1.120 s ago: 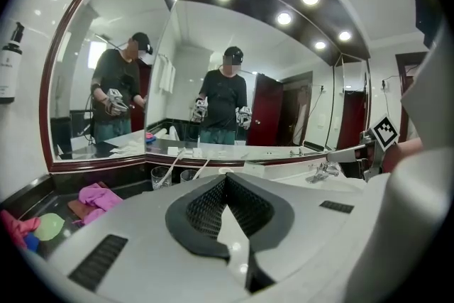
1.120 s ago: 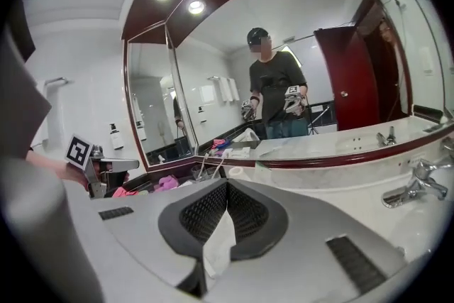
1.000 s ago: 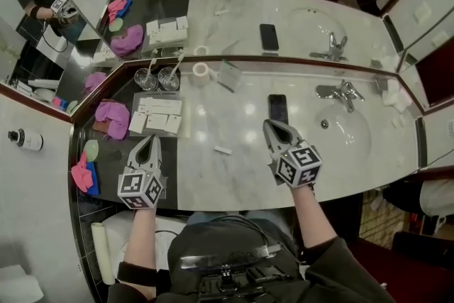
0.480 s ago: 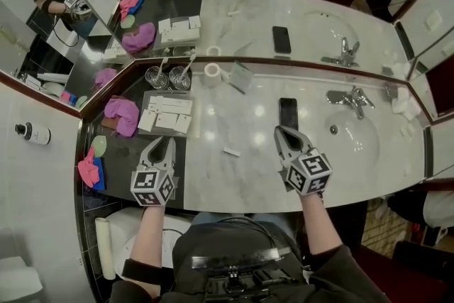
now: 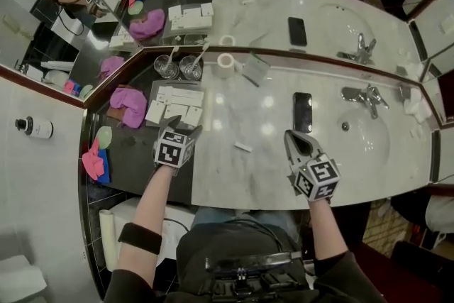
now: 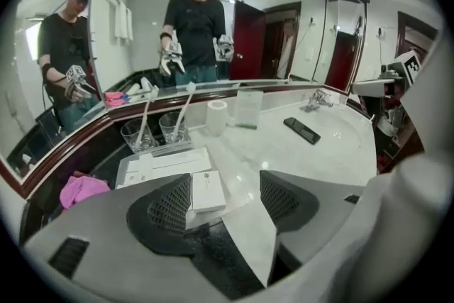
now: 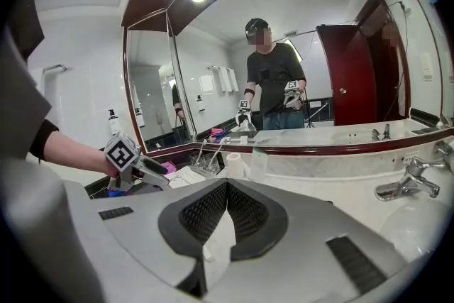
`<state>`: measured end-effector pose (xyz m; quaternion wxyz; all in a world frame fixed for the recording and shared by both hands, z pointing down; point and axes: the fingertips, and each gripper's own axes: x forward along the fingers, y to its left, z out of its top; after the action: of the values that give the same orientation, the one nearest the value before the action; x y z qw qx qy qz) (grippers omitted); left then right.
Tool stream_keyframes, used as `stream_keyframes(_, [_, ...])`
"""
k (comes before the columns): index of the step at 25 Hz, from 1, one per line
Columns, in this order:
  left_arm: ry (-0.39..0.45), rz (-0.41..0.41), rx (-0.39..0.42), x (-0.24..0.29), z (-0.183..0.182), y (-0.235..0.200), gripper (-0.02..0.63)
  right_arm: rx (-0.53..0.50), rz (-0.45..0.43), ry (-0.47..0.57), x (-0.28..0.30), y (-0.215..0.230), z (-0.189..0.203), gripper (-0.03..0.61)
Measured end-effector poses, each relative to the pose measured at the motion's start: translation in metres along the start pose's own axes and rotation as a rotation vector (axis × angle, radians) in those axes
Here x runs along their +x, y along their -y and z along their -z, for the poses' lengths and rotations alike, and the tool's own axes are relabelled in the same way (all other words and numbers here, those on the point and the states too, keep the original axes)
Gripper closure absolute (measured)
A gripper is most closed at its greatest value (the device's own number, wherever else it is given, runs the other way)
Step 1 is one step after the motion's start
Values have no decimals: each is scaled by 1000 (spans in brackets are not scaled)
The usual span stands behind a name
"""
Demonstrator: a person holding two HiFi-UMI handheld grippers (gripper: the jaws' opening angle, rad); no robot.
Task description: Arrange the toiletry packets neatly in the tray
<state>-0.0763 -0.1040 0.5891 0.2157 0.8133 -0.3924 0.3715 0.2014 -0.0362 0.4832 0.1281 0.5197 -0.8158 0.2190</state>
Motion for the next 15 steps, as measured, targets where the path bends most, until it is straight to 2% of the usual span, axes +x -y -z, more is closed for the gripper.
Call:
stream_keyframes(3, [-101,51,40,20,0,1,305,-10,5,-21,4,-1,8,563])
stream_keyframes(6, [-171,13,105,39,5,-18,305,-27,14,-50,9,-3,18,563])
stream_keyframes(9, [-243,15,153,57,13,-25,305,-32,14,-84,17,-7,28,563])
stream_keyframes(13, [-303,78,146,83,31,-20,305,-51,6,-103,29,-17,35,563])
stream_keyframes(15, [-323,73,152,86,33,-25,305,-52,-1,-108,33,-24,39,563])
